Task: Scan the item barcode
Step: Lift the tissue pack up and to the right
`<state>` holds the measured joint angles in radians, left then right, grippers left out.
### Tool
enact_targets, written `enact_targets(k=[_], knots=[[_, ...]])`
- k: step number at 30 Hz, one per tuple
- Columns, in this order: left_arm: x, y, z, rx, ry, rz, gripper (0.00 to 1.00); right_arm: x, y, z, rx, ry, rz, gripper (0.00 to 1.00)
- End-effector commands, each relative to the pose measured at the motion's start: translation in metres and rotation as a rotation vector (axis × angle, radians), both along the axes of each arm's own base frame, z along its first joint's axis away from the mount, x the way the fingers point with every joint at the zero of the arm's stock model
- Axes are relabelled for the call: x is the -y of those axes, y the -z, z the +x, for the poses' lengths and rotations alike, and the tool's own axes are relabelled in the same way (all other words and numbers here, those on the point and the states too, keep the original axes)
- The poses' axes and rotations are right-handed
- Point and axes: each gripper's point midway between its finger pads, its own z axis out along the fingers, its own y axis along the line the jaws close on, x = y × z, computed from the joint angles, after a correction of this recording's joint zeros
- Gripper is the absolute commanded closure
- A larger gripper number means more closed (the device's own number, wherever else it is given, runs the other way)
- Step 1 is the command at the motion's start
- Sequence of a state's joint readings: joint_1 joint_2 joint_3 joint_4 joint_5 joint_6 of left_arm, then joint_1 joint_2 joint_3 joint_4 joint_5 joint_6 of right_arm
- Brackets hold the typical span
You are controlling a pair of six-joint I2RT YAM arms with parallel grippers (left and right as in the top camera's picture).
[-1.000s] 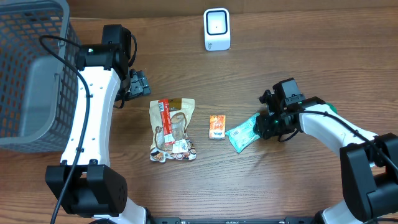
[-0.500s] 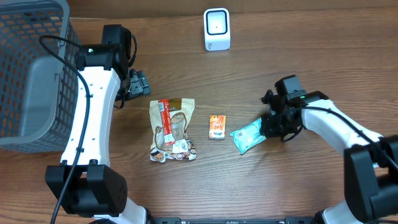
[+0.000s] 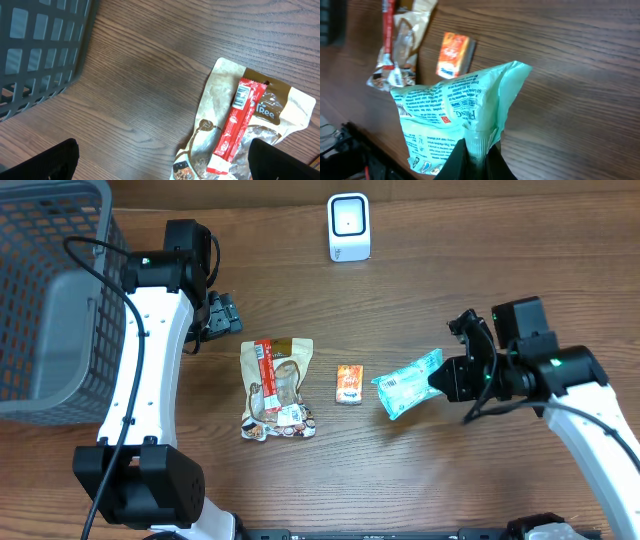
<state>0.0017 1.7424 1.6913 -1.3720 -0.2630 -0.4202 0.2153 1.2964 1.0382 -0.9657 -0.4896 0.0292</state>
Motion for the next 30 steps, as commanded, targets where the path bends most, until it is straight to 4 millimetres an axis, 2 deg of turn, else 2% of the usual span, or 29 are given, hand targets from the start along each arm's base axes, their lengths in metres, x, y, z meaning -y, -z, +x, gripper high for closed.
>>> enact_targets(k=[1, 5, 16, 22, 27, 30], knots=[[0.000, -0.005, 0.004, 0.023, -0.016, 0.003, 0.00, -0.012, -0.031, -0.003, 0.063, -0.037, 0.102, 0.96], [0.000, -0.005, 0.004, 0.023, -0.017, 0.004, 0.00, -0.021, -0.038, -0.009, 0.053, -0.068, 0.165, 0.96], [0.000, -0.005, 0.004, 0.023, -0.017, 0.004, 0.00, -0.021, -0.039, -0.007, 0.062, -0.070, 0.169, 0.96], [0.000, -0.005, 0.004, 0.023, -0.017, 0.004, 0.00, -0.027, -0.044, -0.014, 0.040, -0.093, 0.215, 0.96], [0.000, -0.005, 0.004, 0.023, -0.017, 0.004, 0.00, -0.027, -0.044, -0.011, 0.053, -0.093, 0.214, 0.96], [0.000, -0.005, 0.004, 0.023, -0.017, 0.004, 0.01, -0.020, -0.040, -0.003, 0.081, -0.066, 0.160, 0.96]])
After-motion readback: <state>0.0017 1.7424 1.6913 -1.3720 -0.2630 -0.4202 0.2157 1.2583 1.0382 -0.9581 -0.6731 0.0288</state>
